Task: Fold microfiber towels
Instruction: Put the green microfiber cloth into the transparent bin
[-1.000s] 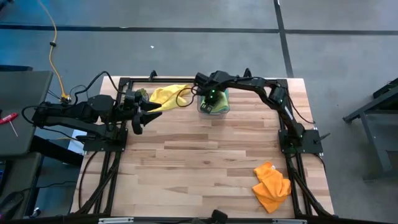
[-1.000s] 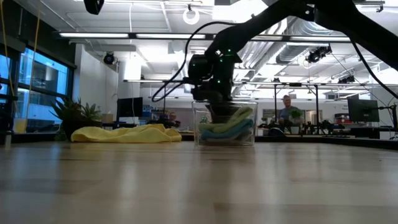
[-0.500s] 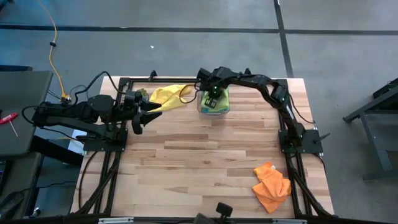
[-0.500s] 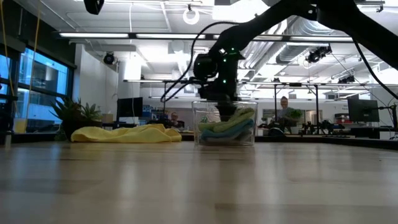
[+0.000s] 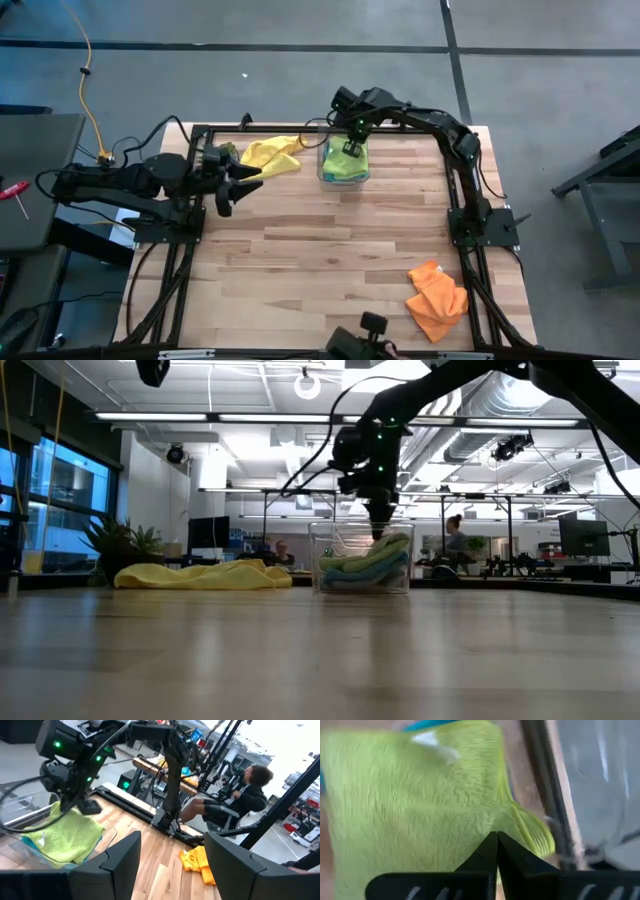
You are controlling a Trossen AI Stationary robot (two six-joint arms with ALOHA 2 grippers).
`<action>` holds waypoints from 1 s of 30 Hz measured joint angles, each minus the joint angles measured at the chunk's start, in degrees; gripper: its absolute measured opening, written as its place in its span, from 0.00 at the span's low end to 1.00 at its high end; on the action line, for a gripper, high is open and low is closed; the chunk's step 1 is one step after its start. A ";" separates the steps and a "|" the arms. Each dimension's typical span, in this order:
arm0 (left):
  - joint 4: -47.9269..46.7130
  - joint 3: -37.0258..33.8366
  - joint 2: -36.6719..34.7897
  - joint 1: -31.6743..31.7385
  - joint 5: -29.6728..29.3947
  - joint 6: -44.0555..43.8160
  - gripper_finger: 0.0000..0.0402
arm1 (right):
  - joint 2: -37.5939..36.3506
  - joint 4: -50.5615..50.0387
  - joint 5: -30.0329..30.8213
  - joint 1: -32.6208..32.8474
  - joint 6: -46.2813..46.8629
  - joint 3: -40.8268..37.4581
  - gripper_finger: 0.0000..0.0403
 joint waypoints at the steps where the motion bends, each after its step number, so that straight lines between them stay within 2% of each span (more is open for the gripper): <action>1: 0.03 0.00 0.34 -0.01 0.00 -0.02 0.52 | -0.02 0.31 -0.01 0.18 -3.59 -0.35 0.00; 6: 0.04 0.00 2.16 -0.02 0.02 -1.43 0.52 | 0.25 3.43 1.12 1.21 -16.36 -0.58 0.00; 17: 0.55 0.00 4.70 -0.02 0.02 -3.13 0.52 | 6.14 1.87 1.50 1.35 -17.99 -0.58 0.00; 30: 0.57 0.00 4.84 -0.02 0.02 -4.46 0.52 | 9.67 2.53 0.60 1.50 -18.86 -0.58 0.00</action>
